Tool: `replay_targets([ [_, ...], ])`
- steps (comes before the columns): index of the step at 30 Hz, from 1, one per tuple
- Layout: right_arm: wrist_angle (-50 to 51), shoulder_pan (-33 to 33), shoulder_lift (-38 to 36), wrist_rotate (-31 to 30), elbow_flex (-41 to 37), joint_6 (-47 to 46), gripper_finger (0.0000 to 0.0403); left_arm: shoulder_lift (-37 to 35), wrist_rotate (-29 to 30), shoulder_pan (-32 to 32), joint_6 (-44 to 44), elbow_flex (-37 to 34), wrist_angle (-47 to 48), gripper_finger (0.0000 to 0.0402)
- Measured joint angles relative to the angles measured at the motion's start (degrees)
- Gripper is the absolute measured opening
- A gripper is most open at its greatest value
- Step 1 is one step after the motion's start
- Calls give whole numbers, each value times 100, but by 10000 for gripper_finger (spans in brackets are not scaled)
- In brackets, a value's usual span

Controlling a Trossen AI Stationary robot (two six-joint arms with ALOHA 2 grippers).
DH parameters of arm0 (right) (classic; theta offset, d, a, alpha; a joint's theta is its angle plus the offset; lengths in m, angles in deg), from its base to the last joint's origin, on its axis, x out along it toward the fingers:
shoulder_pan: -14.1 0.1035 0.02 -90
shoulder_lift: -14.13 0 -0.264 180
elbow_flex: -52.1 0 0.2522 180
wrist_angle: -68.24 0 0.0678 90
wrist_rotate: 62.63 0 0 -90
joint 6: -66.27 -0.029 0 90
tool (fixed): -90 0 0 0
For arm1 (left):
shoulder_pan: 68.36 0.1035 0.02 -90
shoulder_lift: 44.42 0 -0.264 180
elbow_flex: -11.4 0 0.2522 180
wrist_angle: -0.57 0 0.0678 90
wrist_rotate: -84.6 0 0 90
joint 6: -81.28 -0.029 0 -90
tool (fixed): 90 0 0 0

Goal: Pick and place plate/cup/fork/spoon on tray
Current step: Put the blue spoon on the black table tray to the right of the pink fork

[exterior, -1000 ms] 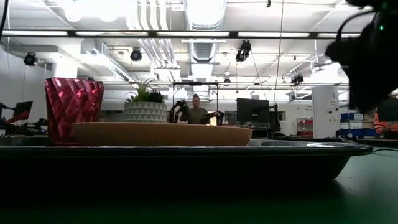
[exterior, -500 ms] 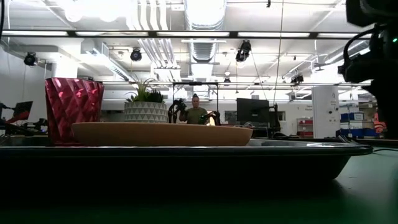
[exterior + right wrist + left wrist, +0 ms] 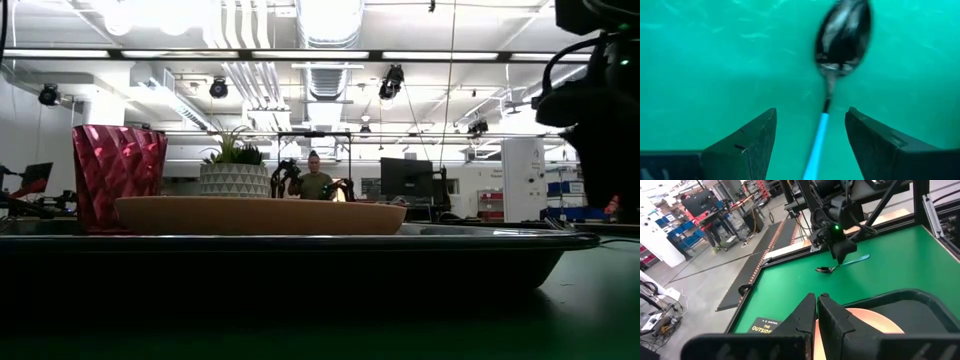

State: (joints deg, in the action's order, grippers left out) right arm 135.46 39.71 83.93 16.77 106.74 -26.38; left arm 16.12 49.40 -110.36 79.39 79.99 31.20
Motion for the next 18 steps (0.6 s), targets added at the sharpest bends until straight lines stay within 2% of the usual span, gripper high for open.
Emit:
replay_targets([
  [11, -75, -14, 948, 1, -45, 25, 218, 7, 14, 0, 0, 11, -20, 0],
  [18, -197, -9, 1285, -103, -74, 26, 157, 2, 16, 0, 0, 9, -117, 0],
])
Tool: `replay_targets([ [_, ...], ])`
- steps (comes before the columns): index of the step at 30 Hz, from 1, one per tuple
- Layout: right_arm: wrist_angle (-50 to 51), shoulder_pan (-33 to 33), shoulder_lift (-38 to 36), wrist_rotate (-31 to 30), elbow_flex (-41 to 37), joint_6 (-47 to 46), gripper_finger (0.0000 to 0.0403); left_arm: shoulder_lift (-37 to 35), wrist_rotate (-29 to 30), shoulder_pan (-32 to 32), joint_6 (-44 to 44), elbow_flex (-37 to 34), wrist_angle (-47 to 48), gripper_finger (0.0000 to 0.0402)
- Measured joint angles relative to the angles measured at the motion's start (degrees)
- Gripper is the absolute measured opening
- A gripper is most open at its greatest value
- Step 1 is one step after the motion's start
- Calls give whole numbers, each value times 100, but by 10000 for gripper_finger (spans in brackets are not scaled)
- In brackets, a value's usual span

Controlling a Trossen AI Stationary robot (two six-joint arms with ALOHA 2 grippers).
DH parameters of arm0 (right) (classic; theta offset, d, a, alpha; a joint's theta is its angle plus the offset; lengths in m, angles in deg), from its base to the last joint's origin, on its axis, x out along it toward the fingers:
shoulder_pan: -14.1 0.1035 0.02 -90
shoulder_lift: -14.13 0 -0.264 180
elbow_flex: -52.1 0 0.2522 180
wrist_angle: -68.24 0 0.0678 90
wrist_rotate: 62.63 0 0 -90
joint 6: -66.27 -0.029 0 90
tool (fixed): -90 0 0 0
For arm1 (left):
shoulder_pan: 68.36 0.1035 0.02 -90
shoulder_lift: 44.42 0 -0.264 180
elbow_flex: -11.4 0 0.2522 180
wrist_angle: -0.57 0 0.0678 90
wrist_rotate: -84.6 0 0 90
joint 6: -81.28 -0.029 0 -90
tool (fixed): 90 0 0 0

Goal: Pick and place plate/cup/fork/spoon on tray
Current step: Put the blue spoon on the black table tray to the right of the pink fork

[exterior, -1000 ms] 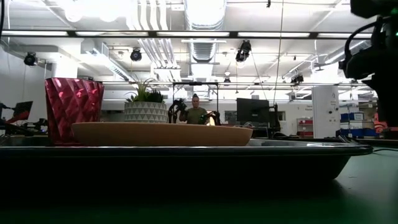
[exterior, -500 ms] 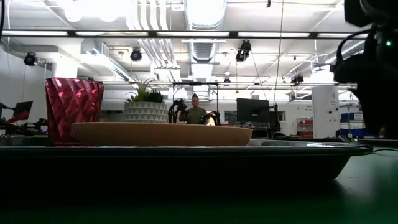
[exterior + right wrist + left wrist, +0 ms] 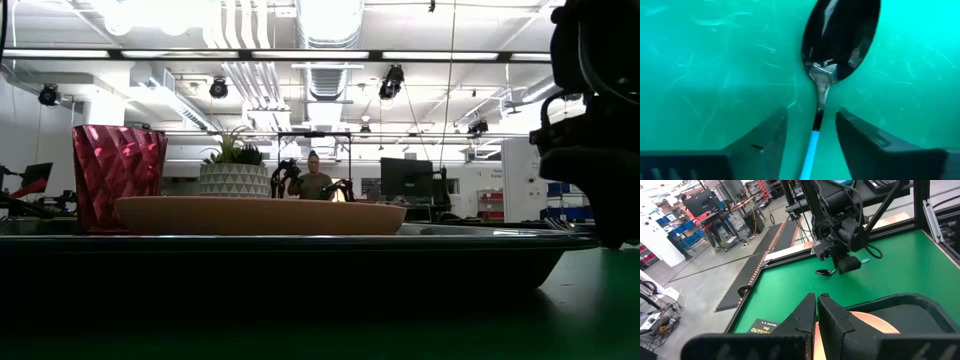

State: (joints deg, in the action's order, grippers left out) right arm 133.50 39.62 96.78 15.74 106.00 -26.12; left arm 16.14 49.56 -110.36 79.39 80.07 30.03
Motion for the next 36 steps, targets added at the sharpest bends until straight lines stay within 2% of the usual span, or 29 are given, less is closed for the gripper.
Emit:
replay_targets([
  [9, -174, -2, -4, -141, -15, 97, 32, 2, 0, 0, 6, -2, -28, 0],
  [11, -173, -3, -15, -145, -17, 149, 15, 9, 0, 0, 6, -2, -28, 0],
  [16, -137, -7, -241, -81, -42, 196, 11, 14, 0, 0, 4, -20, -26, 0],
  [23, -62, -4, -1151, -76, 9, 47, 10, 7, 2, 0, 22, -123, -72, 0],
  [27, -82, -2, -1547, -247, 238, 65, 9, 4, 285, 0, 4, -166, -70, 0],
  [30, -90, -2, -1655, -349, 524, 158, 9, -14, 586, -7, 2, -168, -65, 0],
  [36, -87, 0, -1304, -476, 1359, 438, 9, -28, 623, -4, 0, -197, -5, 0],
])
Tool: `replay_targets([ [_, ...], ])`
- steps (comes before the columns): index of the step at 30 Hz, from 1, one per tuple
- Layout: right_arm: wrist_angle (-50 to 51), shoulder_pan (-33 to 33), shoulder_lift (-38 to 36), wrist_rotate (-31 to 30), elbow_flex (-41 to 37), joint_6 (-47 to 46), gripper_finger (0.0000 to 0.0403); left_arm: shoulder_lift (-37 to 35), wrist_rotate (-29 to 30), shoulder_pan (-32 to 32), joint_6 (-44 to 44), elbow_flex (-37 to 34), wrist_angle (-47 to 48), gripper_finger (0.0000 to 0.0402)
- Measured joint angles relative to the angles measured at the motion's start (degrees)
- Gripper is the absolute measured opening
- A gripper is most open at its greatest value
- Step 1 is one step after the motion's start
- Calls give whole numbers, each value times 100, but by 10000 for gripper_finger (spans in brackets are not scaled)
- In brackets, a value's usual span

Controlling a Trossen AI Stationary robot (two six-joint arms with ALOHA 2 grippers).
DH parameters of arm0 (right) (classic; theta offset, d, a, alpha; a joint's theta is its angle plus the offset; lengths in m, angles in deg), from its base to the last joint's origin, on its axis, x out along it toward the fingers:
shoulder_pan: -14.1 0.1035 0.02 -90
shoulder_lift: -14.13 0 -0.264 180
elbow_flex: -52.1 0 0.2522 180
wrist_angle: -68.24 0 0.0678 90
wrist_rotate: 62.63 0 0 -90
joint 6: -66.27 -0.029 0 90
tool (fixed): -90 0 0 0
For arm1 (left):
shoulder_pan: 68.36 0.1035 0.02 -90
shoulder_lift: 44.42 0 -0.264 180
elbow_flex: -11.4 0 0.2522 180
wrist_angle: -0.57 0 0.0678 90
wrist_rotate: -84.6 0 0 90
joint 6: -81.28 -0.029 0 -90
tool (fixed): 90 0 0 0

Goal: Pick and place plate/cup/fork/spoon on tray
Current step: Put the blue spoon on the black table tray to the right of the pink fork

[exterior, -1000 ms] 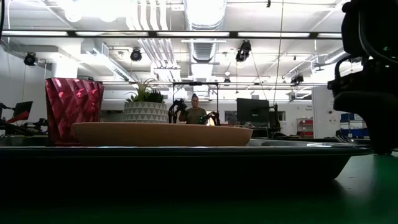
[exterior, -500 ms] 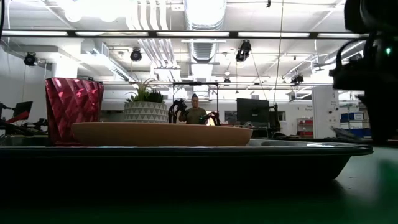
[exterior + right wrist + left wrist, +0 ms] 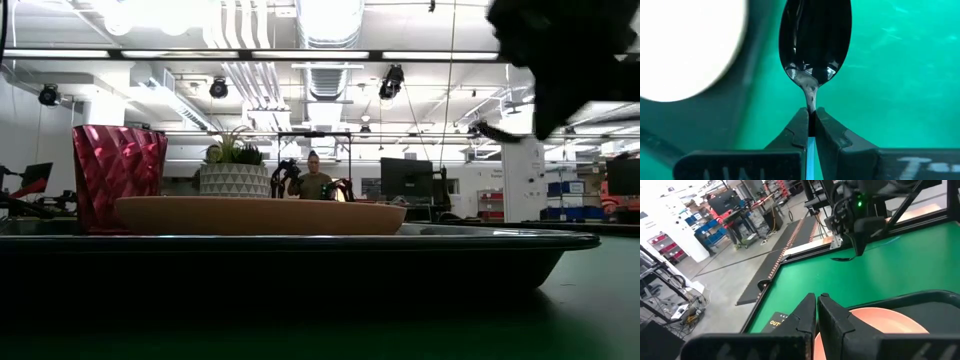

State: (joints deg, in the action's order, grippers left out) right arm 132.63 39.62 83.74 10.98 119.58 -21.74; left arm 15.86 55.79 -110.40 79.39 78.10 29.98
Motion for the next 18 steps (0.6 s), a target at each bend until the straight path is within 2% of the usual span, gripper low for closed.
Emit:
replay_targets([
  [7, -17, 0, 1000, -19, 1469, 452, 9, -56, -37, -61, -160, -137, -8, 0],
  [11, -10, -3, 1698, -11, 2425, 58, 9, -173, -46, -59, -321, -327, -2, 0],
  [18, -16, -159, 2908, 133, 4115, 308, 9, -560, -57, -95, -473, -389, 149, 0],
])
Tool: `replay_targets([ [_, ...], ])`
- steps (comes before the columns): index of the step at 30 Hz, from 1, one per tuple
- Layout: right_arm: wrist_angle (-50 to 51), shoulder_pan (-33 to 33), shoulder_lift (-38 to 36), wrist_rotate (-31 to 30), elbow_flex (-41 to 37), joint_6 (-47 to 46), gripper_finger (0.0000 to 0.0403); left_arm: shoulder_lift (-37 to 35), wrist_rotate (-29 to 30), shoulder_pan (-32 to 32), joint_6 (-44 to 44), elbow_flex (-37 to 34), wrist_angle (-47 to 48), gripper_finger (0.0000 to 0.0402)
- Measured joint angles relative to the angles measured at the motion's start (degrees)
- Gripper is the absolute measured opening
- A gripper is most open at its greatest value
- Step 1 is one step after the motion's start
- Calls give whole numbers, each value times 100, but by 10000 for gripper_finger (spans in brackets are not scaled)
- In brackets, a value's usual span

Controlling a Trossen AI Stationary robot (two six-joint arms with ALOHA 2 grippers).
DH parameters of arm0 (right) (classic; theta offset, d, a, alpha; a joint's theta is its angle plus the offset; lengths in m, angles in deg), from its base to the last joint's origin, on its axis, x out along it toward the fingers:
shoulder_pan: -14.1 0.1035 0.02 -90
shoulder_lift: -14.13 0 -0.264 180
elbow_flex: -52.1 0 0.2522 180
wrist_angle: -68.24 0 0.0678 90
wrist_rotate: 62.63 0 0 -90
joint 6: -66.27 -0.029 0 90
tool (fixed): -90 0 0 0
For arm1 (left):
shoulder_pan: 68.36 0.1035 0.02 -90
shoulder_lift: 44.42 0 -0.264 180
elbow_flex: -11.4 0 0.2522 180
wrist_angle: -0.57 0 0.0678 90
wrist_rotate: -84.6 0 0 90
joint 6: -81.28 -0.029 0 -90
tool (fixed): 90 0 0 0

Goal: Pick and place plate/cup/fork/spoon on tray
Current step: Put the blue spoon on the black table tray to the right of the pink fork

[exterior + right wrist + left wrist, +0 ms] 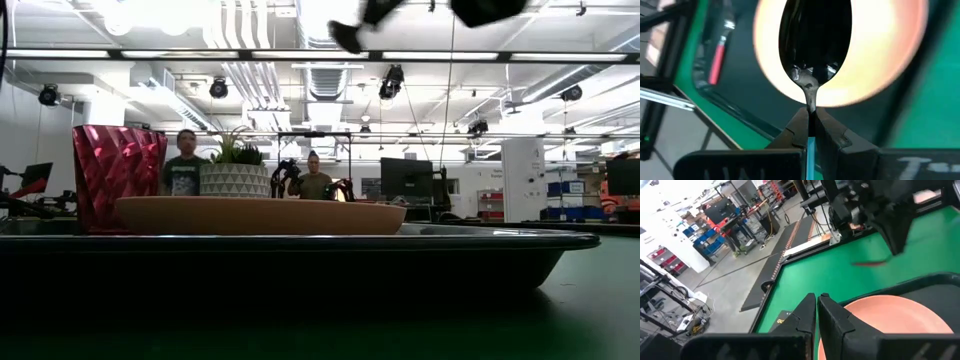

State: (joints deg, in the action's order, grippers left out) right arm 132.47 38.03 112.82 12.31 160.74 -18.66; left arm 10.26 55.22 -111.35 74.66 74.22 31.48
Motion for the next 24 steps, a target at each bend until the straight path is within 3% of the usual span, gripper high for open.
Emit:
replay_targets([
  [3, 6, -74, 492, 36, 632, 53, 9, -162, -66, -64, 11, 0, 64, 0],
  [9, 28, -237, 1453, 438, 1738, -88, 9, -413, -766, -419, 310, -123, 306, 0],
  [17, 24, -603, 2806, 1259, 3287, -23, 11, -816, -789, -778, 128, -406, 490, 0],
  [21, 0, -752, 3378, 1354, 4024, 109, 11, -1104, -790, -897, 144, -438, 633, 0],
  [24, -518, -820, 3514, 1325, 3905, 165, 12, -1244, -792, -931, 197, -439, 621, 0],
])
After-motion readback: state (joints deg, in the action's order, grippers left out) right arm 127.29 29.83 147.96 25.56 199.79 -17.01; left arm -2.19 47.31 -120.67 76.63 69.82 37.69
